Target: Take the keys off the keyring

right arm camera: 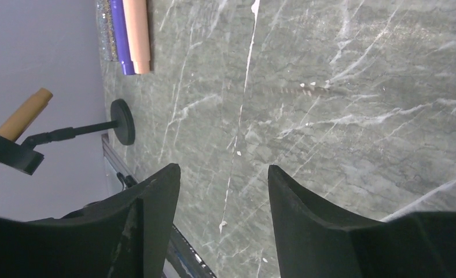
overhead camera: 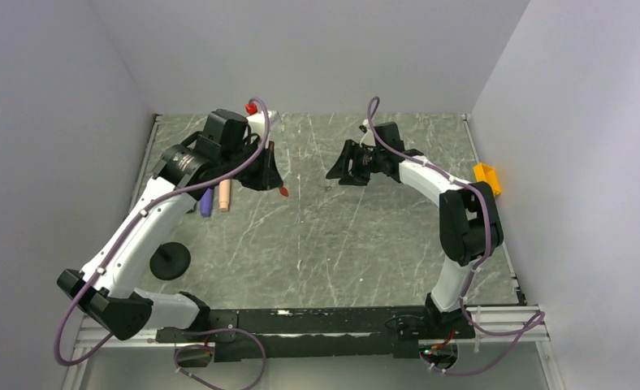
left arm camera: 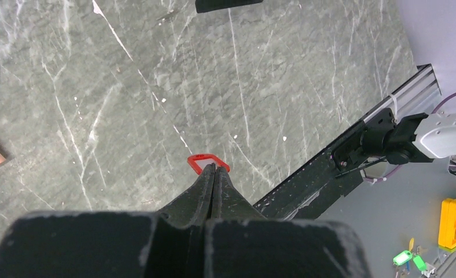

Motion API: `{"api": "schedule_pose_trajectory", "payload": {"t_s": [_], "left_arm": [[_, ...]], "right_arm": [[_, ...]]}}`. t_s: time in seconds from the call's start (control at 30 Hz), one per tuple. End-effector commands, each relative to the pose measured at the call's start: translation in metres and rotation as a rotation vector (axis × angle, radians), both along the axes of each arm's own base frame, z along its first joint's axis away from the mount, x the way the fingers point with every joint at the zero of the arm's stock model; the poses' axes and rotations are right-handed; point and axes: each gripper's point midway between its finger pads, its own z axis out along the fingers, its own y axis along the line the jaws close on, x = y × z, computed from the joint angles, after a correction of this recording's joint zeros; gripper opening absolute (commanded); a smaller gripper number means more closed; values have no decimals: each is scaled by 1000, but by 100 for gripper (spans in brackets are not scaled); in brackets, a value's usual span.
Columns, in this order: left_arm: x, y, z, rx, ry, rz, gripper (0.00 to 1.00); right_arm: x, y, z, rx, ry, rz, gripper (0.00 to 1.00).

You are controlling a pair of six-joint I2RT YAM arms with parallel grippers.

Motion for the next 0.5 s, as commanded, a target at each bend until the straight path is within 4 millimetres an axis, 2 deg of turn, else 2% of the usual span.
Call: {"api": "schedule_pose_trajectory", "payload": {"t_s": [0.0,0.1,0.17,0.2,0.23,0.27,0.47], "left_arm": [[10,-6,18,-38,-47,-27,0],[14,-5,17,-43,-46,-19,0],[16,-6,16,-46,-46,-17,0],[17,-6,16,-45,-43,-17,0],[18,-7,16,-44,-44,-17,0],[20,-6,15,-40,-44,-16,0],[35,-3,1,-6,-12,29,0]], "right_arm": [[2,0,24,19,-43,21,63],[-3,-2,35,13,-50,18,69],[-8,-4,45,12,-65,18,78],[-10,-6,50,11,-74,15,87],[-13,-7,54,8,-81,13,90],[-15,-9,58,7,-92,10,98],[-33,-19,79,-12,-131,6,100]]}}
